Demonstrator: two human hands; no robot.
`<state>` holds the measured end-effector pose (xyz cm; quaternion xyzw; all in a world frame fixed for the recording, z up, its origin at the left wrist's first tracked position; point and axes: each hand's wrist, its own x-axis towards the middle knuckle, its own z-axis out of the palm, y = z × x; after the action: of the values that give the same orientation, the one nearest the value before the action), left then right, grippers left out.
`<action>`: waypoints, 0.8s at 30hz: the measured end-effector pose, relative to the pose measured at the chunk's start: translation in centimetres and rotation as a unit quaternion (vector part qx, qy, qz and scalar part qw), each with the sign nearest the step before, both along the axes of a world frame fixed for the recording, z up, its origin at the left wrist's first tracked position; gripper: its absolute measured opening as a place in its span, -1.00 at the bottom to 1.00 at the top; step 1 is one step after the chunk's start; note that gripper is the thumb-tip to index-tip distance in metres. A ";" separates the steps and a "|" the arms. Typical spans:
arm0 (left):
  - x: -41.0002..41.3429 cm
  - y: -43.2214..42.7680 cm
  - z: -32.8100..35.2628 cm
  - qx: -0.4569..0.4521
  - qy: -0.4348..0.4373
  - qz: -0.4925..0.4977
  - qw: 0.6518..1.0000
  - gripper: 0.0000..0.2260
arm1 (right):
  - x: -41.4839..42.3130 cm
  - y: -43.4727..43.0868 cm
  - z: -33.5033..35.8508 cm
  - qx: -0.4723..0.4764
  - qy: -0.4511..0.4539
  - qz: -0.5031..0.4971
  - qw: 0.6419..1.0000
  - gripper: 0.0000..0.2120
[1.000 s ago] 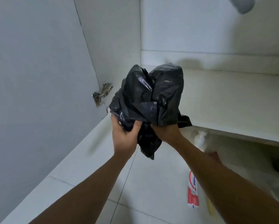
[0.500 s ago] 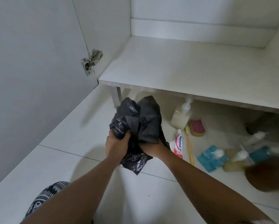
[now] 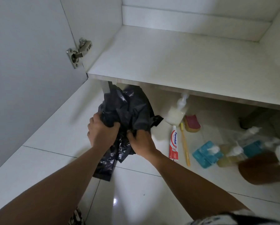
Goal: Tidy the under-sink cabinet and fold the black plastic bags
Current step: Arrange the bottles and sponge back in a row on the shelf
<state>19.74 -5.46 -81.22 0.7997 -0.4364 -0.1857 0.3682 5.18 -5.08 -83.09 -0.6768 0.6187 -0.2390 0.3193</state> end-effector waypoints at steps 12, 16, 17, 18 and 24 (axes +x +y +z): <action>-7.5 0.1 4.5 -0.199 -0.254 -0.135 0.937 -0.48 | -7.7 0.7 2.4 -0.176 0.153 -0.015 0.972 -0.86; -11.0 0.5 5.4 -0.265 -0.289 -0.239 0.889 -0.64 | -11.9 0.3 3.7 -0.169 0.096 -0.086 0.977 -0.79; -12.2 0.5 5.3 -0.275 -0.268 -0.264 0.885 -0.68 | -13.3 -0.1 4.3 -0.163 0.095 -0.115 0.975 -0.77; -13.5 0.6 5.1 -0.276 -0.230 -0.292 0.886 -0.72 | -14.8 -0.5 4.9 -0.161 0.102 -0.140 0.972 -0.77; -20.8 0.6 2.3 -0.040 -0.005 -0.419 0.907 -0.78 | -24.6 -2.2 7.3 -0.052 0.188 -0.208 0.958 -0.74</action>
<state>-1.08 -4.84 -78.92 0.5293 -0.7398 -0.3014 0.2858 -19.43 -7.33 -75.77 -0.5812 0.7818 -0.2001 0.1047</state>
